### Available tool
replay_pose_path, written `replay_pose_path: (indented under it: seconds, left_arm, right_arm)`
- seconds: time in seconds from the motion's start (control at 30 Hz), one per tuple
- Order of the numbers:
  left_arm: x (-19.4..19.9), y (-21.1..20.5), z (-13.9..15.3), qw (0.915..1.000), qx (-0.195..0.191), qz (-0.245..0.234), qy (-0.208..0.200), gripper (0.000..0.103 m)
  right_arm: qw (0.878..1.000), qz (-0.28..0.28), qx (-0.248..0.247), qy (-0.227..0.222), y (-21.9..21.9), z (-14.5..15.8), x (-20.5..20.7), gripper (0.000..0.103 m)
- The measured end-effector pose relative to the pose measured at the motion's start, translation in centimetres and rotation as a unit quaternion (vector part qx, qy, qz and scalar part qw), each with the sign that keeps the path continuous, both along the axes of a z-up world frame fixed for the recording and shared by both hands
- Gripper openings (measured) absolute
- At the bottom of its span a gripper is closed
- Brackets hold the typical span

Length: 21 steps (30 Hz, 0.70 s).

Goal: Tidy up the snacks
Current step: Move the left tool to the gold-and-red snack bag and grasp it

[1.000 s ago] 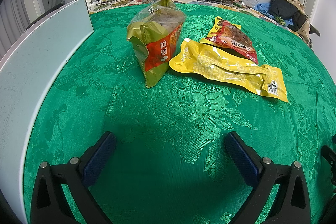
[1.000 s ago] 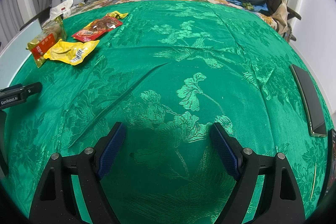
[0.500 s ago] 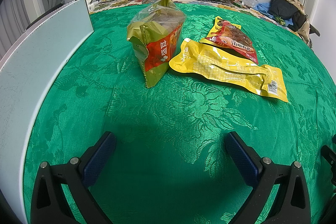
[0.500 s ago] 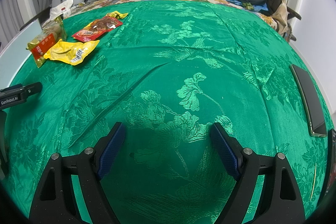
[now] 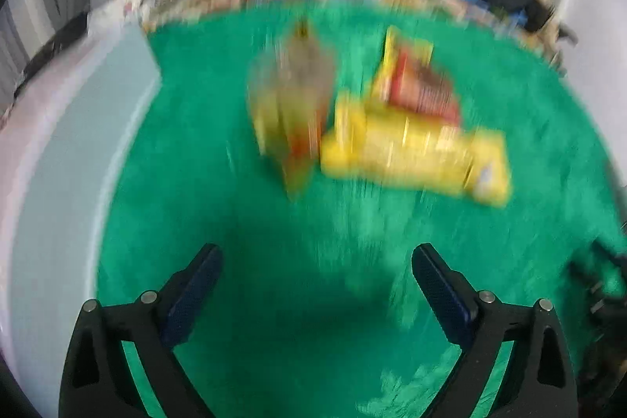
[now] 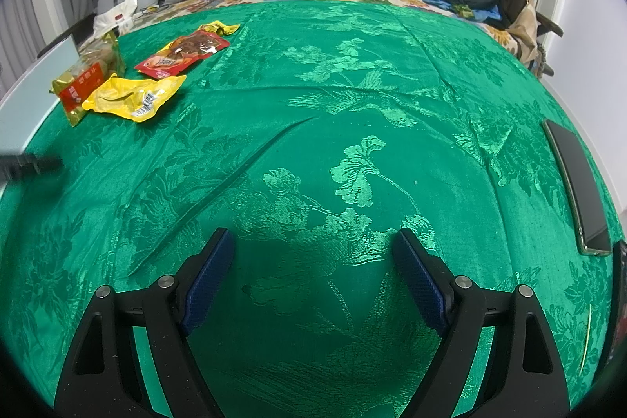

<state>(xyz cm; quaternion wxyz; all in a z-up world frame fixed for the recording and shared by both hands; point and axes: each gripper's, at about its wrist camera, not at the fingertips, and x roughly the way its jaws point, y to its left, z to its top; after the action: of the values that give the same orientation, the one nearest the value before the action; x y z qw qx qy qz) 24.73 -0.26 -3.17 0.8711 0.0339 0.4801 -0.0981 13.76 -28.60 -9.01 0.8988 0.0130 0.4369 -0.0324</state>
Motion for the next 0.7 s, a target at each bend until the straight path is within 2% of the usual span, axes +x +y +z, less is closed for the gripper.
replay_pose_path:
  seconds: [0.03,0.13,0.27,0.33,0.4,0.47,0.53,0.7]
  left_arm:
    - [0.9,0.1,1.6,0.9998,-0.008,-0.005,-0.017,0.097]
    - [4.0,-0.5,3.9,0.9993,-0.012,-0.022,-0.029,0.097]
    - [7.0,-2.9,2.1,0.9979,0.023,-0.061,-0.001,0.097]
    - [8.1,-3.3,0.5,0.9961,0.062,-0.062,0.007,0.097]
    - [9.1,-2.2,-1.0,0.9960,0.082,-0.032,0.019,0.097]
    - [9.5,0.1,-1.7,0.9967,0.075,0.010,0.030,0.097]
    - [9.6,2.8,-1.7,0.9969,0.056,0.041,0.037,0.097]
    - [10.2,6.7,-0.8,0.9920,0.082,0.092,0.025,0.096]
  right_arm:
    - [1.000,0.000,0.000,0.000,0.0,0.0,0.0,0.086]
    - [1.000,0.000,0.000,0.000,0.0,0.0,0.0,0.086]
    - [1.000,0.000,0.000,0.000,0.0,0.0,0.0,0.086]
    - [1.000,0.000,0.000,0.000,0.0,0.0,0.0,0.086]
    - [1.000,0.000,0.001,0.000,0.0,0.0,0.0,0.086]
    - [1.000,0.000,0.001,0.000,0.0,0.0,0.0,0.086]
    - [1.000,0.000,0.001,0.000,0.0,0.0,0.0,0.086]
    - [1.000,0.000,0.001,0.000,0.0,0.0,0.0,0.086]
